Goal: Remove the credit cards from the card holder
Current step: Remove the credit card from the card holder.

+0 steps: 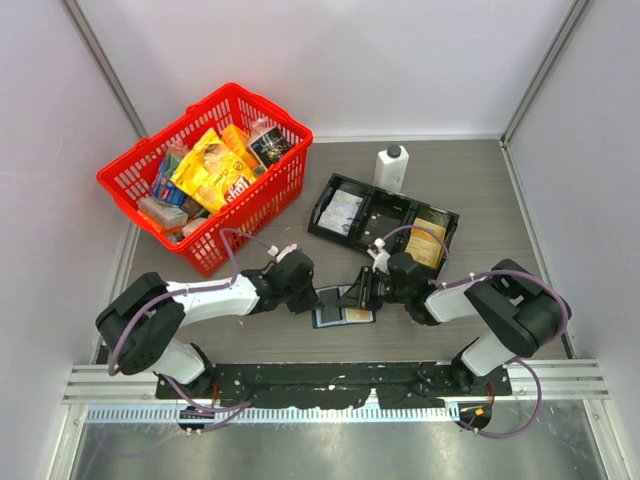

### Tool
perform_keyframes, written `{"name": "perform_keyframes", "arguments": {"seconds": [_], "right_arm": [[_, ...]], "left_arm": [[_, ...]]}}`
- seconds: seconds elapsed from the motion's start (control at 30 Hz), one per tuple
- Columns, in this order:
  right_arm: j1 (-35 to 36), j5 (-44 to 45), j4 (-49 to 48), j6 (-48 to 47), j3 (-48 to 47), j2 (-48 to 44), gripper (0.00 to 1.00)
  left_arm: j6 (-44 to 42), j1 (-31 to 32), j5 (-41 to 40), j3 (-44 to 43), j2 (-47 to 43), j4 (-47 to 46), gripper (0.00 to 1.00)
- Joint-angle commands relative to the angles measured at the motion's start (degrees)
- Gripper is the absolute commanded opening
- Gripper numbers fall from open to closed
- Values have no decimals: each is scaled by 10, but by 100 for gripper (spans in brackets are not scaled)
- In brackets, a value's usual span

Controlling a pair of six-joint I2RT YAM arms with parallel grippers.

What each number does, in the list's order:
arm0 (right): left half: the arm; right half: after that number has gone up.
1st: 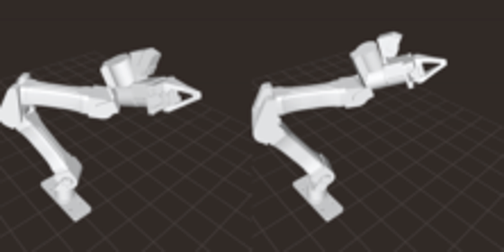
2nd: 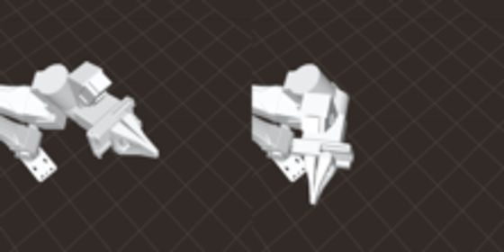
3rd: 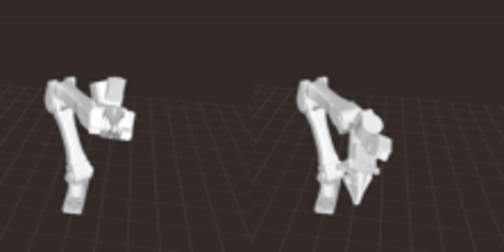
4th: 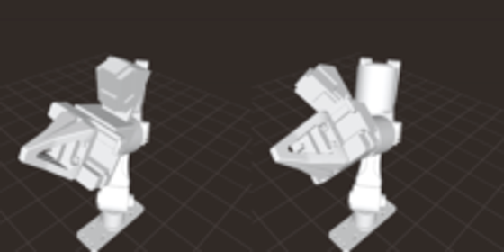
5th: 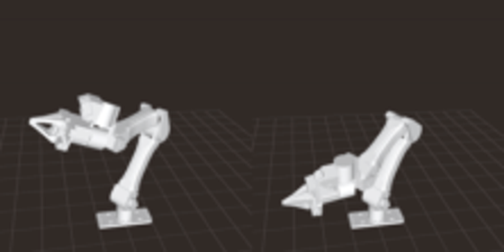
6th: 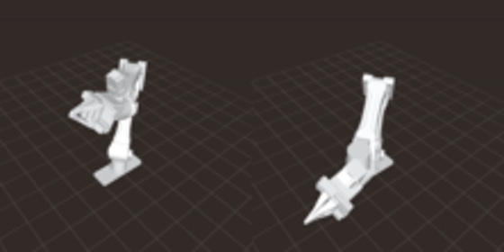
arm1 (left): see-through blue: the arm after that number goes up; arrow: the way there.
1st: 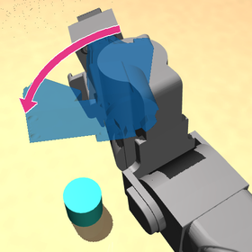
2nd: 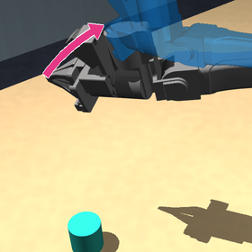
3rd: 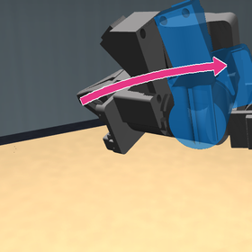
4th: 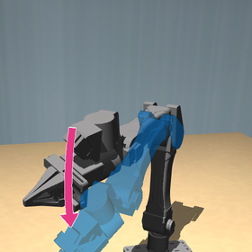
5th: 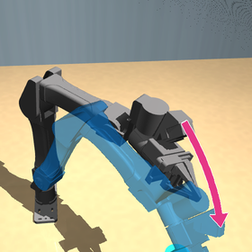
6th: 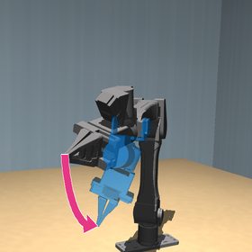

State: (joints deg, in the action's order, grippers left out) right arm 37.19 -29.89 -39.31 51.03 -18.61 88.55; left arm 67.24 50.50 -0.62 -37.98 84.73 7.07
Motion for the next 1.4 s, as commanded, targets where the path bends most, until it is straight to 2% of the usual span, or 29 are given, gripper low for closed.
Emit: {"name": "perform_keyframes", "arguments": {"seconds": [0.0,0.03,0.2,0.57,0.77,0.83,1.0,1.1,1.37], "right_arm": [[8,-47,-89,14,-21,8,16],[3,-49,-89,14,-18,10,12],[-15,-62,-95,13,2,6,7],[-61,-96,-40,-25,10,3,9],[-67,-97,-35,-30,11,11,5],[-68,-101,-36,-30,8,18,1],[-77,-95,-18,-44,9,12,1],[-91,-87,45,-68,11,-18,1],[-107,-22,308,-177,-50,-131,1]], "left_arm": [[2,7,1,27,22,25,0],[3,7,-1,28,21,25,0],[4,4,-3,33,18,24,0],[1,2,-1,31,23,26,0],[-2,1,-2,31,23,28,0],[-4,1,-3,31,21,29,0],[-4,1,-4,31,19,35,0],[-4,1,-12,32,10,40,0],[-5,1,-16,29,6,37,0]]}}
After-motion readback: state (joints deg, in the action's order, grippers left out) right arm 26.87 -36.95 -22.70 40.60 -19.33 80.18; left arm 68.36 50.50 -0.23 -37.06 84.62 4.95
